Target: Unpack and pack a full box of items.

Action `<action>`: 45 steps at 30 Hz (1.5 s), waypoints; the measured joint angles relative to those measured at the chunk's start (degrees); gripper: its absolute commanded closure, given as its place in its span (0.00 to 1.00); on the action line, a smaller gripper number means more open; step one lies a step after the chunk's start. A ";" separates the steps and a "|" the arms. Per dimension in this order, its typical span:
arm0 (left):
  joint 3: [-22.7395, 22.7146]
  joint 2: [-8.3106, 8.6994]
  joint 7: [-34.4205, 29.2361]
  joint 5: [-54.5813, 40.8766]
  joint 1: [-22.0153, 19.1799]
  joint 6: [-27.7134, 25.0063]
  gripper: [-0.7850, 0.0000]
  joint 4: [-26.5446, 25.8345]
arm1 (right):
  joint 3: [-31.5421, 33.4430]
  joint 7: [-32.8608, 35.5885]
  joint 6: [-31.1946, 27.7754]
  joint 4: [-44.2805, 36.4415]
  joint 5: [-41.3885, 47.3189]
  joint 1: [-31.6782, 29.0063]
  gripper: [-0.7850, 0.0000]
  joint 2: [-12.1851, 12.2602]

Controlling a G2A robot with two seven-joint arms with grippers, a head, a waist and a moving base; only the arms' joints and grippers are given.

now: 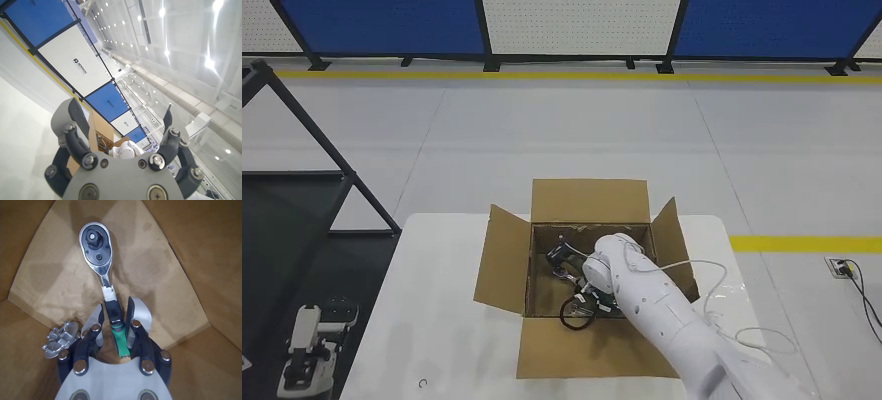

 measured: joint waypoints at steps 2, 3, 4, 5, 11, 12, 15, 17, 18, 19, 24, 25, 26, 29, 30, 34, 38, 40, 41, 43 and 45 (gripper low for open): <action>-0.17 -0.04 0.08 -0.19 0.07 -0.05 0.00 0.09 | -0.05 -0.07 -0.34 0.81 -0.09 0.12 0.67 -0.44; -0.24 -0.05 0.13 -0.27 0.12 -0.08 0.00 0.12 | -0.08 -0.10 -0.45 1.13 -0.17 0.18 0.66 -0.63; -0.31 -0.07 0.16 -0.35 0.16 -0.11 0.00 0.15 | -0.11 -0.13 -0.54 1.43 -0.26 0.24 0.65 -0.81; -0.41 -0.09 0.21 -0.44 0.23 -0.17 0.00 0.20 | -0.16 -0.15 -0.61 1.80 -0.41 0.32 0.65 -1.05; -0.79 -0.22 0.48 -0.83 0.55 -0.55 0.00 0.31 | -0.36 -0.22 -1.11 3.51 -1.14 0.66 0.67 -2.16; -0.84 -0.23 0.51 -0.92 0.60 -0.61 0.00 0.30 | -0.37 -0.27 -1.12 3.80 -1.21 0.71 0.68 -2.31; -1.08 -0.29 0.61 -1.18 0.75 -0.80 0.00 0.26 | -0.33 -0.32 -1.43 4.74 -1.34 0.85 0.80 -2.77; -1.24 -0.34 0.66 -1.40 0.83 -0.95 0.00 0.27 | -0.29 -0.42 -1.56 5.35 -1.44 0.94 1.00 -3.07; -1.31 -0.35 0.67 -1.51 0.86 -1.00 0.00 0.29 | -0.26 -0.45 -1.61 5.58 -1.48 0.97 1.00 -3.19; -1.40 -0.37 0.66 -1.60 0.89 -1.03 0.00 0.32 | -0.23 -0.48 -1.67 5.80 -1.50 1.03 1.00 -3.30; -1.66 -0.45 0.59 -1.90 0.97 -1.04 0.00 0.35 | 0.20 -1.16 -1.87 6.90 -1.44 1.73 1.00 -3.74; -1.68 -0.47 0.57 -1.91 0.97 -1.04 0.00 0.34 | 0.32 -1.39 -1.94 7.09 -1.40 1.91 1.00 -3.76; -1.69 -0.48 0.49 -1.90 0.98 -1.04 0.00 0.34 | 0.50 -1.71 -2.05 7.36 -1.31 2.19 1.00 -3.77; -1.70 -0.52 0.24 -1.85 0.93 -1.09 0.00 0.32 | 1.25 -2.91 -3.09 8.05 -0.67 3.10 1.00 -3.58; -1.68 -0.53 0.19 -1.84 0.90 -1.09 0.00 0.31 | 1.51 -3.31 -3.68 8.27 -0.43 3.43 1.00 -3.45; -1.41 -0.57 -0.11 -1.69 0.69 -1.03 0.00 0.20 | 2.43 -4.57 -6.24 8.73 0.10 4.77 1.00 -2.77; -0.95 -0.62 -0.42 -1.32 0.40 -1.04 0.00 0.02 | 4.08 -6.55 -12.78 8.94 2.03 6.09 1.00 -1.51; -0.80 -0.64 -0.51 -1.18 0.30 -1.11 0.00 -0.05 | 4.79 -7.37 -15.88 9.17 2.74 6.68 1.00 -0.78; -0.71 -0.65 -0.53 -1.07 0.25 -1.15 0.00 -0.08 | 5.19 -7.93 -17.76 9.28 3.04 6.96 1.00 -0.30; -0.56 -0.67 -0.57 -0.89 0.18 -1.16 0.00 -0.10 | 5.78 -8.94 -20.38 9.27 3.46 7.29 1.00 0.47; -0.32 -0.70 -0.57 -0.64 0.08 -1.16 0.00 -0.07 | 6.57 -10.60 -24.15 9.03 4.11 7.60 1.00 1.47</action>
